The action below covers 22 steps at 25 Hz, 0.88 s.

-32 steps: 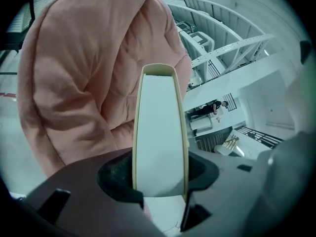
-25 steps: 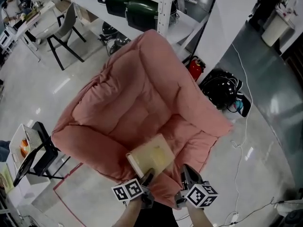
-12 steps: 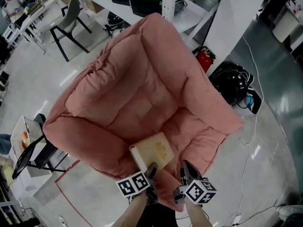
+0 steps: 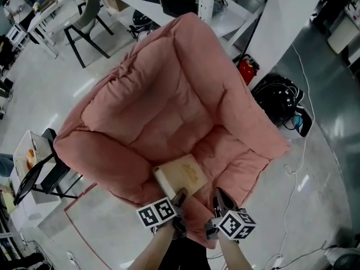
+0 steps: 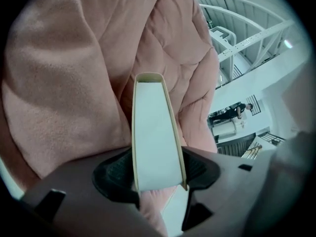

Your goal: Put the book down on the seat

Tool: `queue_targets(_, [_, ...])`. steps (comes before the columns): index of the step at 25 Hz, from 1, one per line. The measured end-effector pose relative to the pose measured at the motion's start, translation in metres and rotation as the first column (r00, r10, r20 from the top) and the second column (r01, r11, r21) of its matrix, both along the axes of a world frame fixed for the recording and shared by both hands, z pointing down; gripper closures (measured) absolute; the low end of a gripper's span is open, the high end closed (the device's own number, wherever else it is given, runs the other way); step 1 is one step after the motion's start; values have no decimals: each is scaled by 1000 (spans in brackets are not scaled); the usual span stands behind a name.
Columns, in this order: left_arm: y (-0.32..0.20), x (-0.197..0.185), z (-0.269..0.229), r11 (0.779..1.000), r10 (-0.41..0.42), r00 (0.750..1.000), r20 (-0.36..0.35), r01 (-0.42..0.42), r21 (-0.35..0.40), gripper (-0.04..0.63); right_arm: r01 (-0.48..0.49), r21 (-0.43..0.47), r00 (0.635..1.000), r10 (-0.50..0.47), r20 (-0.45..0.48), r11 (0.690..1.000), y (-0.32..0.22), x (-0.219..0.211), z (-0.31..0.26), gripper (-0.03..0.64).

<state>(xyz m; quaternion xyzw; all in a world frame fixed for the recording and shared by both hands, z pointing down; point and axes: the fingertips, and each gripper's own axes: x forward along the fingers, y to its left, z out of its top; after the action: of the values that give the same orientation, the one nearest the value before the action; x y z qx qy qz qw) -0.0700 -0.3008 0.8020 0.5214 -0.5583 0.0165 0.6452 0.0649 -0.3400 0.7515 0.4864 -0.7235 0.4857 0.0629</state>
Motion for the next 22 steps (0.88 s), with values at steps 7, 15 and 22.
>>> queue_targets(7, [12, -5, -15, 999, -46, 998, -42, 46, 1, 341, 9, 16, 1000, -9, 9, 1000, 3, -3, -17, 603])
queue_targets(15, [32, -13, -30, 997, -76, 995, -60, 76, -4, 341, 43, 27, 999, -43, 6, 999, 19, -8, -35, 603])
queue_targets(22, [50, -25, -43, 995, -104, 993, -48, 104, -9, 337, 65, 37, 998, -65, 9, 997, 37, -13, -50, 603])
